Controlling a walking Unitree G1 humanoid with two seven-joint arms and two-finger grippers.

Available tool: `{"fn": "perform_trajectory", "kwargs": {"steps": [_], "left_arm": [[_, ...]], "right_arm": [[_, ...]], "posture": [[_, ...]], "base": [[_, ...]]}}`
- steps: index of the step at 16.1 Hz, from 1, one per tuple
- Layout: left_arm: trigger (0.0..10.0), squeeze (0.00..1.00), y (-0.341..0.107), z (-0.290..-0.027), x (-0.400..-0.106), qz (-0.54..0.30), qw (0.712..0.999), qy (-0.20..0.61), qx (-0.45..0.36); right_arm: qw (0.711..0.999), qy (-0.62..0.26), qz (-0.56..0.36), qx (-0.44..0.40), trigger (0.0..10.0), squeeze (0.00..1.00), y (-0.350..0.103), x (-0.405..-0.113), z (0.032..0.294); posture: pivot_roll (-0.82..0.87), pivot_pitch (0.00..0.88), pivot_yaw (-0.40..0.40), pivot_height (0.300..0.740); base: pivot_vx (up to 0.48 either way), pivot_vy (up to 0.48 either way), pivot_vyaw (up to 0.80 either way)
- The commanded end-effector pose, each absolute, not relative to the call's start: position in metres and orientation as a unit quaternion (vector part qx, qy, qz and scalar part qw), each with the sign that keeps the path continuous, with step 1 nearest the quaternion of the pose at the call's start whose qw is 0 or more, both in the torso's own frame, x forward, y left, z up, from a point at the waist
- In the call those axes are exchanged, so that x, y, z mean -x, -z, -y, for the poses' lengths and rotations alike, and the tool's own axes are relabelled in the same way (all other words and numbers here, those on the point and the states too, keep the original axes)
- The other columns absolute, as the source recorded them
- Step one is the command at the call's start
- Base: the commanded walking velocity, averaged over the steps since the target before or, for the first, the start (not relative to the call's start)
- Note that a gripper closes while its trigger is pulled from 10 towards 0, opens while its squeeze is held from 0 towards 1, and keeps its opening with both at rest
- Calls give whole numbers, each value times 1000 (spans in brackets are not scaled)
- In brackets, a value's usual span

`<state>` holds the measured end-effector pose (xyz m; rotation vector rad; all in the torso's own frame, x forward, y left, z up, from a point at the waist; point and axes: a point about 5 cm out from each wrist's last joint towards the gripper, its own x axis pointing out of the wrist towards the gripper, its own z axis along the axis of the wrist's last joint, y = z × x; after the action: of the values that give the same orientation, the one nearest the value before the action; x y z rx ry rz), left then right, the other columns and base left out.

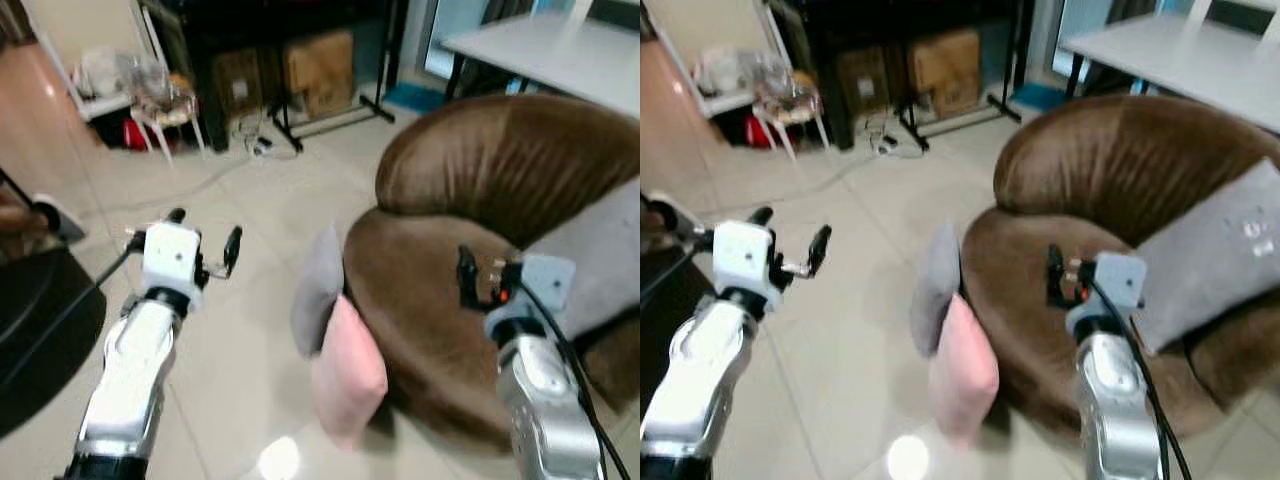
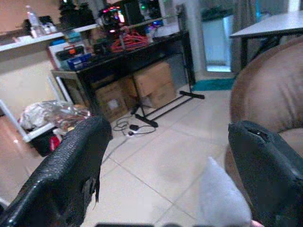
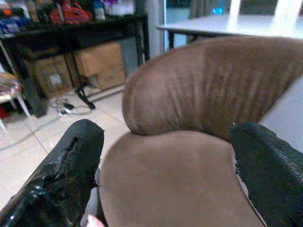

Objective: Move the pillow to the sofa from floor

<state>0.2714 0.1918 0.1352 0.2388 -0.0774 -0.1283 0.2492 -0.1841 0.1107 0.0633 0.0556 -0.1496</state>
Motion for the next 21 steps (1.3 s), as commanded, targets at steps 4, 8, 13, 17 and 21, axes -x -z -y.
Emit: {"fn": "perform_trajectory", "kwargs": {"steps": [4, 8, 13, 17, 21], "left_arm": [[10000, 886, -134, -201, -269, 35, 990, 57, -128], [10000, 886, -134, -201, -268, 33, 989, 57, -129], [10000, 682, -133, -204, -265, 38, 989, 41, -136], [10000, 635, -133, -208, -263, 40, 989, 31, -141], [10000, 576, -134, -207, -265, 44, 989, 26, -141]], "right_arm": [[998, 55, -16, -41, 10000, 1000, -115, -251, 174], [998, 55, -14, -42, 10000, 1000, -116, -251, 174], [998, 54, -9, -35, 10000, 1000, -114, -250, 174], [998, 52, -8, -36, 10000, 1000, -114, -250, 172], [998, 48, -5, -32, 10000, 1000, -114, -251, 171]], "posture": [[-86, 0, 30, 740], [-84, 0, 29, 740], [-77, 0, 24, 721], [-73, 0, 21, 681], [-75, 0, 22, 646]], "base": [[283, 0, 0], [274, 0, 0], [102, 0, 0], [0, 0, 0], [0, 0, 0]]}}
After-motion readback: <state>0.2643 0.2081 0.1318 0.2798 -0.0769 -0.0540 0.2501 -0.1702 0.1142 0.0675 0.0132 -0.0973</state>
